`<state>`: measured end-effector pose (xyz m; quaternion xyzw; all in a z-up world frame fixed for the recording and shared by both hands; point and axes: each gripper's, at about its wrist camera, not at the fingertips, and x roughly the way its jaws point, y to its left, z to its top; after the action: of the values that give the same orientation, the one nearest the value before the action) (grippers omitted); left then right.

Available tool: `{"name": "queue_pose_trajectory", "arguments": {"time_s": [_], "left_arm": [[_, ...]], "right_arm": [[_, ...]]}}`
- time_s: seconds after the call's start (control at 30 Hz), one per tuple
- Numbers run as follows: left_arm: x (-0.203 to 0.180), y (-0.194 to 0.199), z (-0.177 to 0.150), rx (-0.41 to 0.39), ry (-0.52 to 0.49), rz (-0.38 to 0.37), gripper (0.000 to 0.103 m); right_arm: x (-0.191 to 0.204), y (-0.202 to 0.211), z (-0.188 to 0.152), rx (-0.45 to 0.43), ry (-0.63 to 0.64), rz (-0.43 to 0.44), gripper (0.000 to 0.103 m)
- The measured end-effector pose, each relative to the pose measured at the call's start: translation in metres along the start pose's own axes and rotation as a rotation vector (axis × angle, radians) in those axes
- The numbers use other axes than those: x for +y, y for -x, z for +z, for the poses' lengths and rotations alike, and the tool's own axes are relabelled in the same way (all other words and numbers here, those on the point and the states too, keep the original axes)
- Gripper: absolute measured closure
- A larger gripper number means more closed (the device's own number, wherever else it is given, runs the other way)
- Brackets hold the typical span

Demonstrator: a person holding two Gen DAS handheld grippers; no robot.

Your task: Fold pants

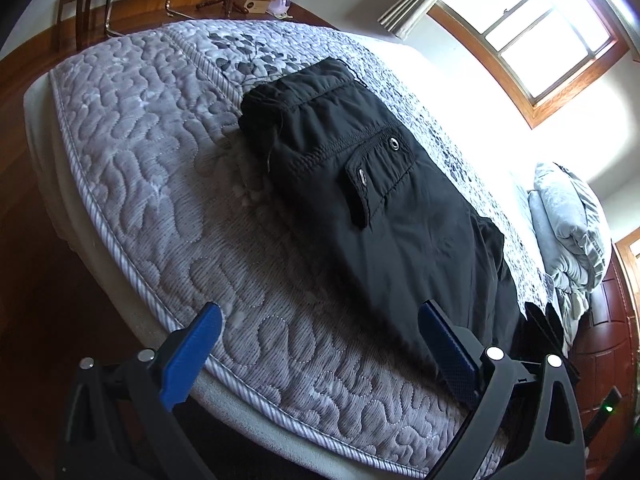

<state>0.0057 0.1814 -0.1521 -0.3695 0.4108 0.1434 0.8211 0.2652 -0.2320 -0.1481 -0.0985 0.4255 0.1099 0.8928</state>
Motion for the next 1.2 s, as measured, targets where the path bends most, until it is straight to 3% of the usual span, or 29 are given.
{"name": "queue_pose_trajectory", "arguments": {"time_s": [0.23, 0.37, 0.5, 0.67, 0.83, 0.93, 0.97, 1.07, 1.13, 1.2], "left_arm": [[0.000, -0.006, -0.001, 0.023, 0.014, -0.010, 0.004], [-0.003, -0.010, -0.002, 0.030, 0.004, -0.006, 0.004], [-0.003, -0.013, -0.003, 0.038, 0.014, -0.009, 0.004], [0.000, -0.013, -0.005, 0.036, 0.024, -0.009, 0.004], [0.000, -0.014, -0.005, 0.038, 0.031, -0.019, 0.004], [-0.003, -0.015, -0.006, 0.041, 0.025, -0.023, 0.004], [-0.005, -0.015, -0.007, 0.043, 0.023, -0.024, 0.004], [-0.006, -0.017, -0.007, 0.047, 0.021, -0.026, 0.004], [-0.006, -0.016, -0.006, 0.045, 0.023, -0.029, 0.004], [-0.004, -0.017, -0.005, 0.043, 0.031, -0.029, 0.004]], "right_arm": [[0.021, -0.015, -0.014, 0.045, 0.077, 0.019, 0.082], [0.027, -0.019, -0.025, 0.055, 0.111, 0.054, 0.063], [0.020, -0.011, -0.025, 0.044, 0.037, 0.203, 0.036], [-0.009, 0.014, -0.020, -0.001, -0.133, 0.390, 0.031], [-0.008, 0.024, -0.016, 0.005, -0.074, 0.279, 0.031], [0.003, 0.017, -0.019, 0.025, -0.026, 0.274, 0.031], [0.006, 0.013, -0.020, 0.039, -0.014, 0.259, 0.033], [0.010, -0.003, -0.022, 0.086, 0.000, 0.207, 0.060], [0.005, -0.010, -0.024, 0.109, -0.030, 0.231, 0.078], [0.000, -0.008, -0.022, 0.109, -0.045, 0.242, 0.088]]}}
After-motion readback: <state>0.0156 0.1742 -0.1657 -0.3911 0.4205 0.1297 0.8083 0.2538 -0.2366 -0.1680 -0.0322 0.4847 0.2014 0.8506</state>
